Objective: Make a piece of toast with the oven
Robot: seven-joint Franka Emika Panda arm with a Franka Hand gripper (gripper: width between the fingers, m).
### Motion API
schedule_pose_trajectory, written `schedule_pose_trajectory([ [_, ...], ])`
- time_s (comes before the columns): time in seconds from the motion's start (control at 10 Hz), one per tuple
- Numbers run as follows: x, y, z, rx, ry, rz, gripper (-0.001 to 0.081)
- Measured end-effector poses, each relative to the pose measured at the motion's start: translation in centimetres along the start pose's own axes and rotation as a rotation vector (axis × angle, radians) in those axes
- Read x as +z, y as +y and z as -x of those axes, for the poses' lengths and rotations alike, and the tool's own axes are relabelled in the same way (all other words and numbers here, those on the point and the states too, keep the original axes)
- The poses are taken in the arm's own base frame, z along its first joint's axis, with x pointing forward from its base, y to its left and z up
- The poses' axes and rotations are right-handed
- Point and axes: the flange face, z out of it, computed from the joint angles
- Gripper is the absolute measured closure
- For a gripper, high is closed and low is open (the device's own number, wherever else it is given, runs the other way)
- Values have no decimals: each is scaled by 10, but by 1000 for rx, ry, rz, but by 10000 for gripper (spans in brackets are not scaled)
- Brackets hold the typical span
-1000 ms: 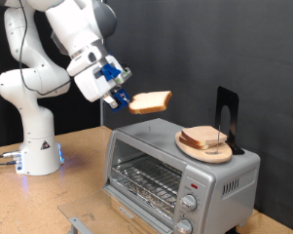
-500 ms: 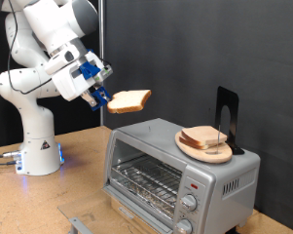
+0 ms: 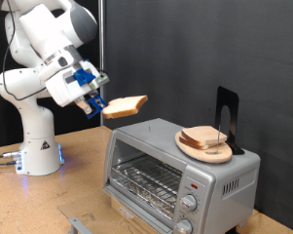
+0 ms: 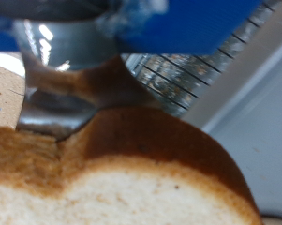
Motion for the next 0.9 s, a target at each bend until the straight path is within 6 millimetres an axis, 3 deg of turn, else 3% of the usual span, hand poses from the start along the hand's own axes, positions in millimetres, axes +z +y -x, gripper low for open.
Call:
schedule_pose_trajectory([
  [0.3,36,34,3,-56,-68,-3,406],
  [0.9,90,76,8,-155,-157,31,406],
])
